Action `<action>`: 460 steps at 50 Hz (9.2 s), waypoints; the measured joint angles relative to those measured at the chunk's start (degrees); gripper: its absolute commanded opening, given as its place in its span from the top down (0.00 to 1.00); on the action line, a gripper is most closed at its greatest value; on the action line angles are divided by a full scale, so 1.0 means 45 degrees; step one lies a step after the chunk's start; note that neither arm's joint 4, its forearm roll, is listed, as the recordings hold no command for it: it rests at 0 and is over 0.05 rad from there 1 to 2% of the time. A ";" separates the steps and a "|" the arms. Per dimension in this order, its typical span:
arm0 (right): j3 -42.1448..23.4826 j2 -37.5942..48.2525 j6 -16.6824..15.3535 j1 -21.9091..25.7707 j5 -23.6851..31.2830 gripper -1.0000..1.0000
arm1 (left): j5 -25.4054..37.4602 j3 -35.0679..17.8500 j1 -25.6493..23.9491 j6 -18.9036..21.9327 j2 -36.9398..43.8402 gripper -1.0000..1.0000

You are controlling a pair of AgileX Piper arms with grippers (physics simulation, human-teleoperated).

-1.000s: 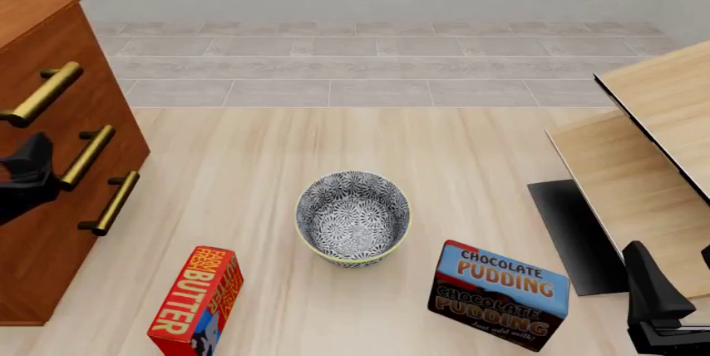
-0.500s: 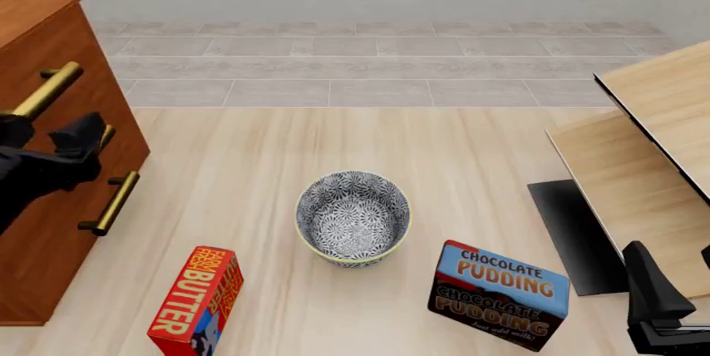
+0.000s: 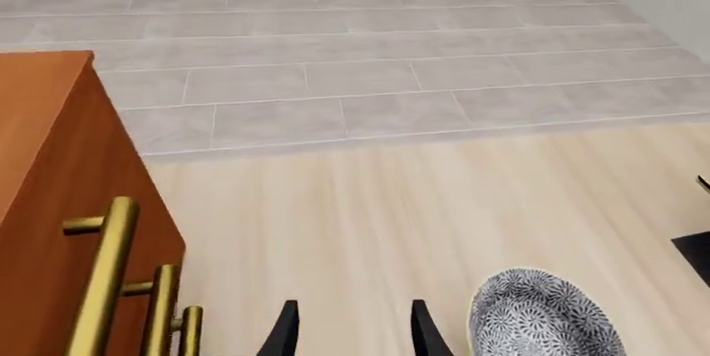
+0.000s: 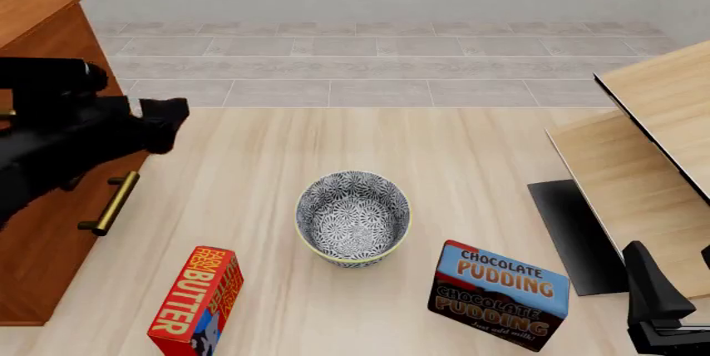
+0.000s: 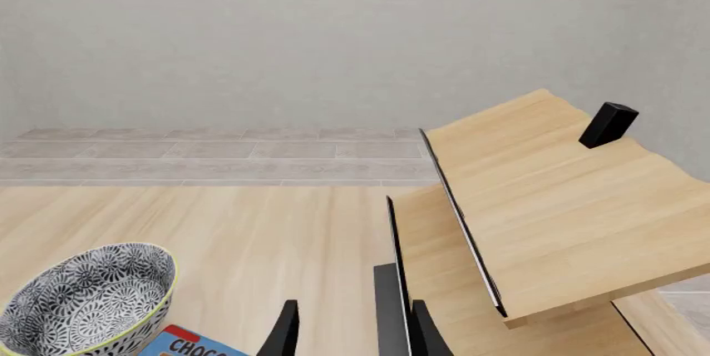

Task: Close the top drawer of the cabinet and put the bowl on top of it.

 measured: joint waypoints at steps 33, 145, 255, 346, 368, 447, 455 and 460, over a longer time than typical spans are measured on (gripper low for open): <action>0.0000 0.0000 0.0000 0.0000 0.0000 0.00 | 0.3534 -0.3248 -0.1923 0.0885 0.3565 0.00; 0.0000 0.0000 -0.0001 0.0000 0.0000 0.00 | 0.2403 -0.3516 -0.3581 -0.1575 0.7942 0.00; 0.0000 0.0000 0.0000 0.0000 0.0000 0.00 | 0.1428 -0.3819 -0.4031 -0.2102 0.9786 1.00; 0.0000 0.0000 0.0000 -0.0001 0.0000 0.00 | 0.7872 -0.6713 -0.2381 -0.3143 0.2299 1.00; 0.0000 -0.0001 0.0000 0.0000 0.0000 0.00 | 0.8991 -0.7723 -0.1101 -0.3653 0.1184 1.00; 0.0000 0.0000 0.0000 0.0000 0.0000 0.00 | 1.3971 -1.3342 0.3679 -0.3990 -0.0713 1.00; 0.0000 0.0000 0.0000 0.0000 0.0000 0.00 | 1.4004 -1.3432 0.4142 -0.4036 -0.0723 1.00; 0.0000 0.0000 0.0000 0.0000 0.0000 0.00 | 1.3940 -1.3352 0.4426 -0.4054 -0.0748 1.00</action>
